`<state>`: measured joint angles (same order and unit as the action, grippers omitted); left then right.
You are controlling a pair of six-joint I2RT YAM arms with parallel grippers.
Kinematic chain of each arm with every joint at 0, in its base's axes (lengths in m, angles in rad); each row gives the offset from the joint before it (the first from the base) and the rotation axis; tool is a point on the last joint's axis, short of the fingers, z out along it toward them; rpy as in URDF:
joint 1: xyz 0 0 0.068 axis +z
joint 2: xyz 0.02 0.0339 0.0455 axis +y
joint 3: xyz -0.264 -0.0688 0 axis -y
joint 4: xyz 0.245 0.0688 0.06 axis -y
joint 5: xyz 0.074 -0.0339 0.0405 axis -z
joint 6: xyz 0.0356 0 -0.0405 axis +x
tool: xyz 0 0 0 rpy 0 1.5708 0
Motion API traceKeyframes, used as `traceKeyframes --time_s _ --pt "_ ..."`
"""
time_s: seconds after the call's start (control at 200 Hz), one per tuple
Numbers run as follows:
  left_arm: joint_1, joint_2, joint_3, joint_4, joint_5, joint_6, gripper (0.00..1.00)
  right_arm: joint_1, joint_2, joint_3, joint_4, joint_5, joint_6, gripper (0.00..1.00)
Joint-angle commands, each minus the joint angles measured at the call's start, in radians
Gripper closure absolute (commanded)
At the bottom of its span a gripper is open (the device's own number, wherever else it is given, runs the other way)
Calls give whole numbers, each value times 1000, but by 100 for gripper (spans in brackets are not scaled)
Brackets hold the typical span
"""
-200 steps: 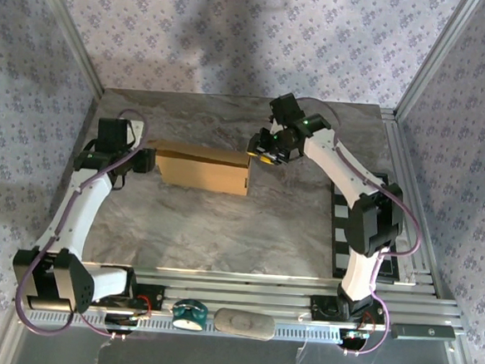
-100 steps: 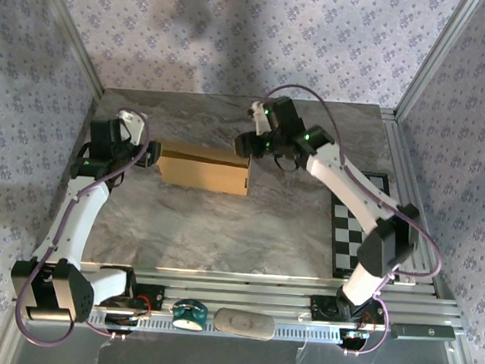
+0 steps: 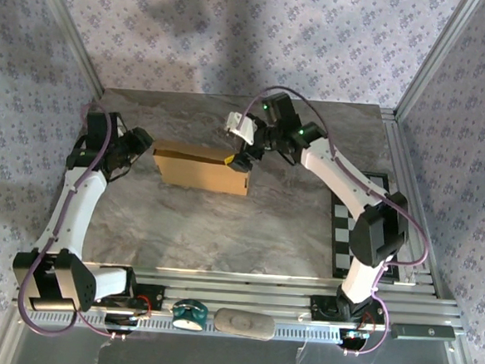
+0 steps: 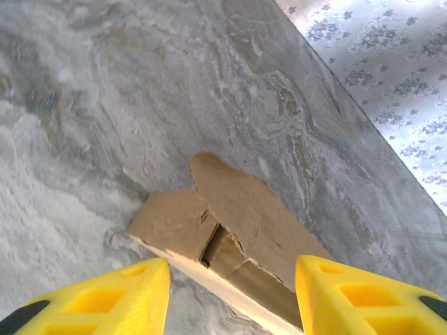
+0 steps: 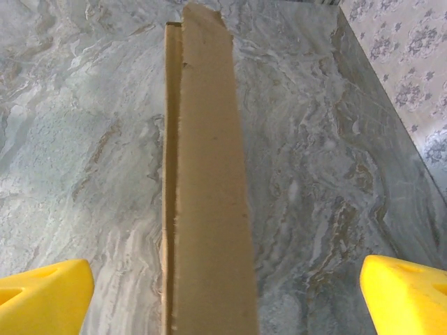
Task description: Fold the paper box
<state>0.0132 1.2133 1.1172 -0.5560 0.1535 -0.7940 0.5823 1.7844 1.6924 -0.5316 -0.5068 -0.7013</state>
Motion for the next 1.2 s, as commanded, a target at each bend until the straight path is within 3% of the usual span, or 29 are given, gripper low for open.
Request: traceKeyframes --time_s 0.0,0.36,0.765,1.029,1.194 --pt "4 -41 49 -108 3 -108 51 -3 48 78 -144 -90 -66 0" --pt "1 -102 73 -216 4 -47 52 38 195 214 -261 -11 -20 0" --pt "-81 -170 66 -279 -16 -86 56 93 291 279 -306 218 -23 0" --pt "-104 -257 49 -332 -33 -132 58 94 348 355 -361 209 -35 1" --pt "-115 -267 70 -357 -30 -126 59 98 385 384 -373 214 -37 13"
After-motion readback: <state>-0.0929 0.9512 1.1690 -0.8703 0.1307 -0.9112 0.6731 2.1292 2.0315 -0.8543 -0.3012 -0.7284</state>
